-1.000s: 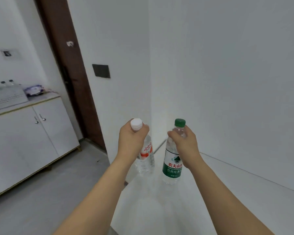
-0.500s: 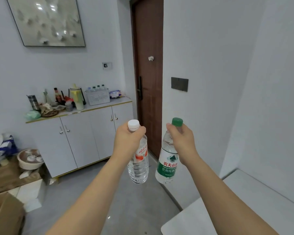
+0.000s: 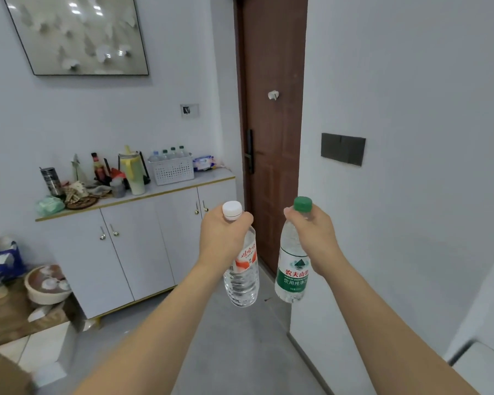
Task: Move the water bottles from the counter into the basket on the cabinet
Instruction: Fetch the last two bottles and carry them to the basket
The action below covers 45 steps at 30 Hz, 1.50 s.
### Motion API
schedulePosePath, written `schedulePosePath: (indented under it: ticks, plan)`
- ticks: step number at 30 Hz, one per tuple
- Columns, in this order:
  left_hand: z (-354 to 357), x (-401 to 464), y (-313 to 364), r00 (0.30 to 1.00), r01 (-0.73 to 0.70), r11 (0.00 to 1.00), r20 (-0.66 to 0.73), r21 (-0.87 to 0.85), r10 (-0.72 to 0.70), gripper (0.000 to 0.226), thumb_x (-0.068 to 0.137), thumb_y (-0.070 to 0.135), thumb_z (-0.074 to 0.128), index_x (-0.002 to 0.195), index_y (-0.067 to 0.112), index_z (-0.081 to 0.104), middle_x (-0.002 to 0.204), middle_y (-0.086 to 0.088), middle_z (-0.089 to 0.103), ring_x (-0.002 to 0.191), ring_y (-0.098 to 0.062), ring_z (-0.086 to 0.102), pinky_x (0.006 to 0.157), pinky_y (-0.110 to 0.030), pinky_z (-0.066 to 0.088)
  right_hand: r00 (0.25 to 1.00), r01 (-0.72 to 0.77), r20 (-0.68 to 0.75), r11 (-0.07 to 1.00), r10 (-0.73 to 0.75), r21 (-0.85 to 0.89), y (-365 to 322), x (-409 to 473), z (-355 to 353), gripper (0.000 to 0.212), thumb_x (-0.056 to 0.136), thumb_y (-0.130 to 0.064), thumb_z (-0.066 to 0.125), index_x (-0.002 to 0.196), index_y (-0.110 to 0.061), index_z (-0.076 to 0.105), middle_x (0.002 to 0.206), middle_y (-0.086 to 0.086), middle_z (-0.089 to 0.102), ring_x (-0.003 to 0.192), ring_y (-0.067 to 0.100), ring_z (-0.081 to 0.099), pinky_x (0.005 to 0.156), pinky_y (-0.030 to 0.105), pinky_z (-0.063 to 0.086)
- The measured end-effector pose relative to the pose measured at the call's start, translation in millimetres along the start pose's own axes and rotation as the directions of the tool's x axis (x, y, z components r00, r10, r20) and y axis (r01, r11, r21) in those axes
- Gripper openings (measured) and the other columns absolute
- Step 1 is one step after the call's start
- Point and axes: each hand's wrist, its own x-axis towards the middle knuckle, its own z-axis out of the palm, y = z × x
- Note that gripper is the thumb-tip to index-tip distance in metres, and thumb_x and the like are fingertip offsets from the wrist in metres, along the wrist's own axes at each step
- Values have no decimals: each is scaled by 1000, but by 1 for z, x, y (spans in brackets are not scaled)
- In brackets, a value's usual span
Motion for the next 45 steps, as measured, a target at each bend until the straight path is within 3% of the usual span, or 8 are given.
schedulePosePath:
  ticks: [8, 12, 23, 30, 34, 38, 41, 45]
  plan:
    - [-2, 114, -34, 1000, 15, 1000, -20, -9, -15, 19, 78, 20, 69, 79, 2, 63, 76, -18, 66, 69, -29, 68, 67, -46, 59, 998, 19, 61, 999, -21, 37, 15, 91, 74, 11, 83, -40, 67, 83, -30, 65, 83, -10, 69, 82, 6, 65, 69, 26, 48]
    - [-14, 170, -63, 1000, 27, 1000, 0, -3, -27, 21, 76, 19, 69, 79, -1, 62, 75, -21, 65, 63, -18, 61, 62, -39, 56, 995, 19, 98, 999, -24, 49, 29, 124, 122, 9, 85, -37, 67, 84, -28, 66, 86, -5, 70, 88, 14, 66, 76, 29, 51]
    - [-95, 354, -140, 999, 11, 995, 48, -101, -7, 23, 74, 15, 71, 80, -5, 61, 66, -9, 60, 64, -19, 61, 64, -39, 54, 991, 43, 120, 994, -55, 102, 37, 240, 300, 6, 88, -33, 66, 94, -32, 65, 92, -15, 68, 78, -14, 61, 68, 16, 40]
    - [-136, 462, -168, 994, -91, 989, 49, -118, 97, 22, 75, 14, 72, 78, -3, 59, 66, -14, 60, 63, -19, 60, 69, -50, 57, 990, 75, 104, 987, -91, 144, 37, 313, 393, 9, 88, -35, 64, 95, -29, 64, 89, -11, 66, 89, 4, 63, 80, 28, 48]
    - [-142, 514, -191, 997, -73, 987, 15, -141, 76, 13, 75, 14, 73, 72, 7, 62, 71, -17, 67, 61, -16, 63, 70, -47, 59, 991, 83, 95, 985, -98, 149, 46, 356, 431, 5, 87, -34, 65, 92, -32, 65, 86, -14, 69, 79, -6, 64, 73, 20, 44]
    - [-136, 566, -222, 999, -35, 990, -24, -135, 32, 14, 74, 12, 73, 70, 8, 61, 67, -9, 65, 62, -17, 62, 66, -40, 57, 991, 61, 107, 985, -79, 159, 67, 405, 465, 4, 86, -31, 67, 89, -34, 65, 83, -13, 70, 80, 4, 64, 79, 32, 53]
    - [-126, 607, -245, 999, -33, 993, -28, -113, 30, 15, 75, 12, 72, 71, 3, 61, 68, -15, 64, 62, -17, 60, 65, -40, 55, 993, 58, 92, 982, -75, 177, 81, 448, 491, 4, 87, -29, 67, 89, -32, 67, 83, -13, 72, 77, -3, 66, 68, 18, 49]
    - [-115, 675, -266, 997, -82, 995, -11, -54, 82, 16, 76, 16, 69, 73, 2, 61, 69, -17, 63, 66, -21, 60, 65, -43, 54, 992, 56, 94, 973, -79, 226, 96, 520, 527, 2, 87, -30, 67, 88, -29, 66, 77, -15, 73, 68, -4, 67, 62, 21, 52]
